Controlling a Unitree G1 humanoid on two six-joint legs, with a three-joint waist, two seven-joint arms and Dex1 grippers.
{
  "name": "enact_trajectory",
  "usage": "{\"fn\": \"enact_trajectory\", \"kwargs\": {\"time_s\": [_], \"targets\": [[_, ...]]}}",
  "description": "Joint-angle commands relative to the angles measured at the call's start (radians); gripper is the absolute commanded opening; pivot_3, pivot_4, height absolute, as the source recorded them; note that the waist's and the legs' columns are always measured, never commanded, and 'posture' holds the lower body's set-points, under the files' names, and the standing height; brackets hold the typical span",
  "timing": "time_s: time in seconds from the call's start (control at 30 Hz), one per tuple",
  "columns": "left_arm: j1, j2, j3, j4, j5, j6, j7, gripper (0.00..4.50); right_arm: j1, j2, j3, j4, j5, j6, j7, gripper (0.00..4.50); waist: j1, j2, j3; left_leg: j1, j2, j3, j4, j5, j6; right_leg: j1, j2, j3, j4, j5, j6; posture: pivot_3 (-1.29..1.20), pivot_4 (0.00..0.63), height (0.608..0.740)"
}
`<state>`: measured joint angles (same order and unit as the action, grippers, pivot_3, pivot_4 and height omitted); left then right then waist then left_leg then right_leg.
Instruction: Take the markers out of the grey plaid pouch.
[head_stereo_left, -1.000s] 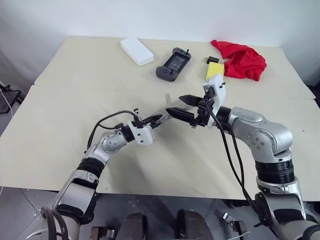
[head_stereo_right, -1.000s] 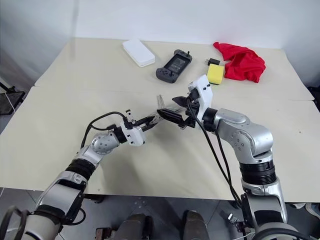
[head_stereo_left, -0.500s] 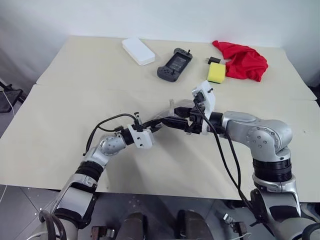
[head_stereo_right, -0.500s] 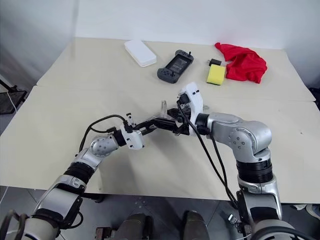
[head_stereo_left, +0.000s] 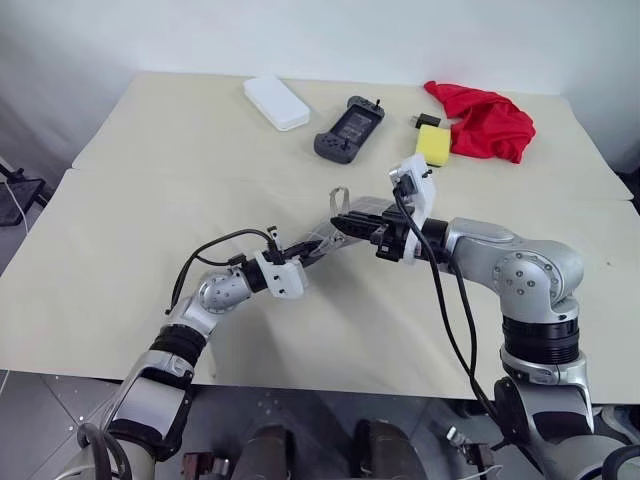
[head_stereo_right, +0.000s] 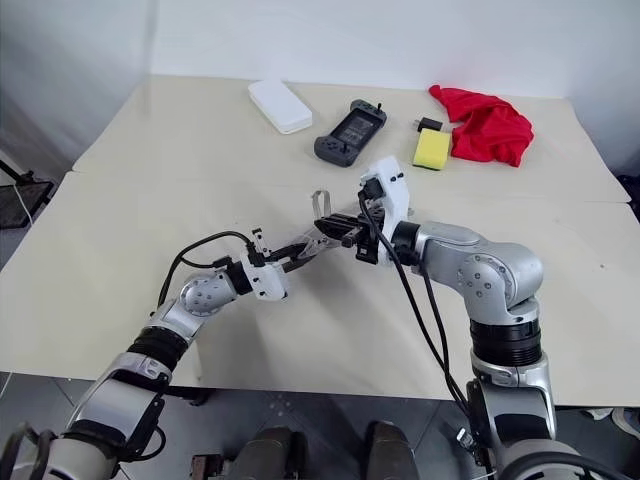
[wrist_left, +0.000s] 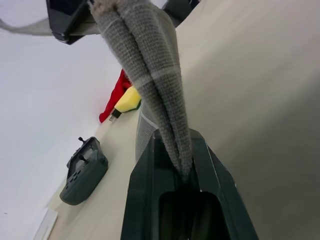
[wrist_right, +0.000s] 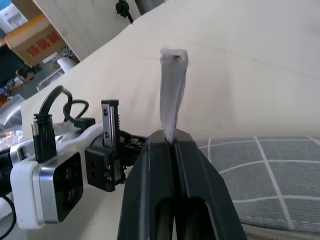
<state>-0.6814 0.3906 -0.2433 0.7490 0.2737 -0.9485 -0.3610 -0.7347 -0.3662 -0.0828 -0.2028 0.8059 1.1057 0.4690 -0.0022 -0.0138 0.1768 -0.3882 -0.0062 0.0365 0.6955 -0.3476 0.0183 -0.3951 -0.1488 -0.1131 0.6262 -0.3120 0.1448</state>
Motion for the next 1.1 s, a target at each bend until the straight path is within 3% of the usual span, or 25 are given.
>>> {"fn": "enact_trajectory", "kwargs": {"time_s": [0.03, 0.1, 0.23, 0.43, 0.63, 0.87, 1.07, 1.1], "targets": [[0.020, -0.010, 0.019, -0.047, -0.129, 0.033, -0.082, 0.00, -0.015, -0.002, -0.087, 0.009, 0.033, -0.048, 0.007, 0.04, 0.000, 0.000, 0.000, 0.000, 0.000, 0.000, 0.000, 0.000, 0.000, 0.000, 0.000, 0.000, 0.000, 0.000, 0.000, 0.00, 0.150, 0.740], [0.041, -0.022, 0.022, -0.092, -0.256, 0.106, -0.192, 0.00, -0.005, -0.013, -0.109, 0.029, 0.032, -0.066, 0.017, 0.04, 0.000, 0.000, 0.000, 0.000, 0.001, 0.000, 0.000, 0.000, 0.000, 0.000, 0.000, 0.000, 0.000, 0.000, 0.000, 0.00, 0.150, 0.740], [0.121, -0.042, 0.061, -0.334, -0.637, 0.499, -0.458, 0.00, 0.034, -0.085, -0.133, 0.094, -0.027, -0.154, 0.067, 0.04, -0.001, 0.000, 0.000, 0.000, 0.002, -0.001, 0.000, 0.000, 0.000, 0.001, -0.001, 0.000, 0.000, 0.000, 0.000, 0.00, 0.150, 0.740], [0.208, 0.044, 0.133, -0.607, -0.900, 0.978, -0.586, 0.00, 0.065, -0.184, -0.174, 0.188, -0.091, -0.277, 0.118, 0.04, -0.004, 0.001, 0.000, 0.001, 0.002, -0.001, 0.001, 0.000, 0.000, 0.001, 0.000, 0.001, 0.000, 0.000, 0.000, 0.00, 0.150, 0.740], [0.226, 0.062, 0.257, -0.656, -1.012, 1.203, -0.576, 0.00, 0.083, -0.236, -0.218, 0.233, -0.121, -0.346, 0.137, 0.04, -0.003, 0.002, 0.000, 0.002, 0.002, -0.001, 0.001, 0.000, 0.000, 0.002, 0.000, 0.002, 0.000, 0.000, 0.000, 0.00, 0.150, 0.740], [0.223, 0.091, 0.306, -0.672, -1.016, 1.304, -0.645, 0.00, 0.118, -0.311, -0.202, 0.309, -0.195, -0.425, 0.190, 0.04, 0.004, 0.002, 0.000, 0.001, 0.002, -0.001, 0.001, 0.000, 0.000, 0.003, 0.000, 0.001, 0.000, 0.000, 0.000, 0.00, 0.150, 0.740], [0.192, 0.072, 0.307, -0.635, -0.968, 1.286, -0.653, 0.00, 0.134, -0.305, -0.251, 0.195, -0.021, -0.310, 0.281, 0.04, 0.000, 0.003, 0.001, 0.002, 0.002, -0.001, 0.001, 0.000, 0.000, 0.003, 0.000, 0.001, -0.001, 0.000, 0.000, 0.00, 0.150, 0.740], [0.186, 0.067, 0.308, -0.627, -0.957, 1.277, -0.651, 0.00, 0.139, -0.308, -0.263, 0.185, -0.010, -0.303, 0.279, 0.21, 0.000, 0.003, 0.001, 0.002, 0.002, -0.001, 0.001, 0.000, 0.000, 0.003, 0.000, 0.001, 0.000, 0.000, 0.000, 0.00, 0.150, 0.740]]}}
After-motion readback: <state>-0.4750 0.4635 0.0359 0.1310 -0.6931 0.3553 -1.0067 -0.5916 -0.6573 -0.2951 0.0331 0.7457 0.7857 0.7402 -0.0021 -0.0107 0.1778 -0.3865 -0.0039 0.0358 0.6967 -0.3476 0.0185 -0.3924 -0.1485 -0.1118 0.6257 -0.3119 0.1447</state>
